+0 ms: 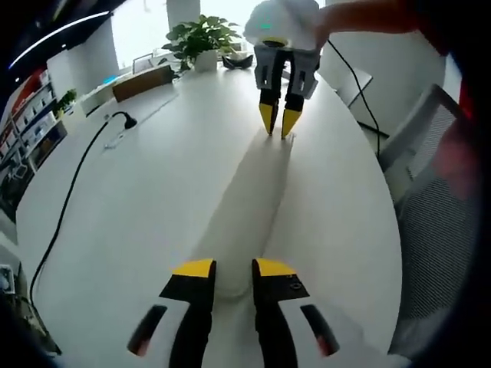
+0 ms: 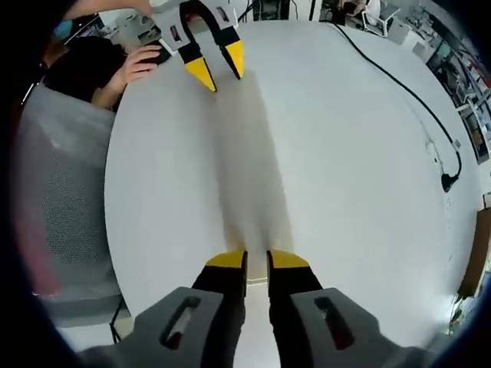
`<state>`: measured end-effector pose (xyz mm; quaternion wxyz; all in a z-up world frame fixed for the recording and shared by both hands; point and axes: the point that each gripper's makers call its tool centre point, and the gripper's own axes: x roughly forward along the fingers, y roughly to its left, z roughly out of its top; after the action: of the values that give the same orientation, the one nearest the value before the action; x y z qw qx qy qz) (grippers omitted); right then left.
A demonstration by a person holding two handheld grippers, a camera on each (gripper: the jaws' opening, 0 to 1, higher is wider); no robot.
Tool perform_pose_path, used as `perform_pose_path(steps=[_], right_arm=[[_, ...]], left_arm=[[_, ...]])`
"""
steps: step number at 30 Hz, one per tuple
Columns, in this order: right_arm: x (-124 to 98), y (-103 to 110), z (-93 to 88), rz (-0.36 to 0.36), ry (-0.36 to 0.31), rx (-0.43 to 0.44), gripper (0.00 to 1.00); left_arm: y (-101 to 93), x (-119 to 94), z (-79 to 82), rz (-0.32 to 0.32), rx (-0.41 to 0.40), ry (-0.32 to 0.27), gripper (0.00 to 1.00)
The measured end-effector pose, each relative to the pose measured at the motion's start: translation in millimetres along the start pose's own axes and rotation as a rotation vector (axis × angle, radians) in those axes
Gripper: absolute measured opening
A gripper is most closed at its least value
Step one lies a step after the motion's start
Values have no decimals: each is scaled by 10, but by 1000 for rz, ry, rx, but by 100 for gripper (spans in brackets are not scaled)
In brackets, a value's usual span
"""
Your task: Arrange the utensils inside the cutlery case until each visible utensil rests in its matching compartment.
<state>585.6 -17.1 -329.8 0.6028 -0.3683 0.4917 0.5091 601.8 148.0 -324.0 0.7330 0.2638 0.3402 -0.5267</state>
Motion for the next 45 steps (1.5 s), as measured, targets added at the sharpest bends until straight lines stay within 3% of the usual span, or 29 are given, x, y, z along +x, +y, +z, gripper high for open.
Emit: perform_pose_path(steps=[3,5,7,10,12,13,17,19,24,25,26,27,28,29,31,32,33,37,39,45], right_arm=[[10,12,10,2,18,12,5],[11,16,17,6,26,5,4],[20,-11,17,6,21,9,3],[34,-19,23,-1,26,11,1],[31,-44,26,-15,53,-57,0],[26,-1,37,-23,51,22,0],[12,70,56,-2,59,-2,0],[15,57,59,1,43,53,0],[12,36,91,10,60,-33,0],[8,29,102,15,49,-31,0],[14,32,242,13,-27,3,1],[-10,26,316,7,-58,39,6],[-25,45,379,11,-76,28,7],[-35,13,491,-20,-113,-33,4],[-5,58,526,-25,-99,-58,7],[5,75,568,-25,-109,-76,10],[11,41,586,-29,-125,-86,12],[83,75,755,5,-150,-138,8],[161,72,780,-4,-110,-161,9],[193,33,782,13,-48,-177,6]], left_arm=[[-36,24,30,-18,6,-34,18],[-83,43,38,-41,-23,-29,1],[-62,84,79,-25,9,-40,1],[-26,101,81,-29,-32,-43,1],[-29,112,79,-36,-22,-47,1],[-29,121,85,-39,-13,-48,1],[20,136,85,-43,-36,-60,1],[-7,135,105,-42,-32,-64,1],[-29,115,127,-37,-41,-67,1],[-23,115,129,-33,-34,-65,1],[-40,109,137,-25,-13,-56,1],[-39,113,157,-31,47,-61,1],[-30,102,141,-24,36,-51,4],[-8,90,138,-11,5,-37,11],[-34,52,133,-4,-5,-25,34],[-23,37,109,1,13,-36,38],[14,1,28,8,42,-7,37],[104,-88,-163,15,58,17,31],[59,-102,-134,-3,95,4,25],[89,-49,-75,5,107,3,29]])
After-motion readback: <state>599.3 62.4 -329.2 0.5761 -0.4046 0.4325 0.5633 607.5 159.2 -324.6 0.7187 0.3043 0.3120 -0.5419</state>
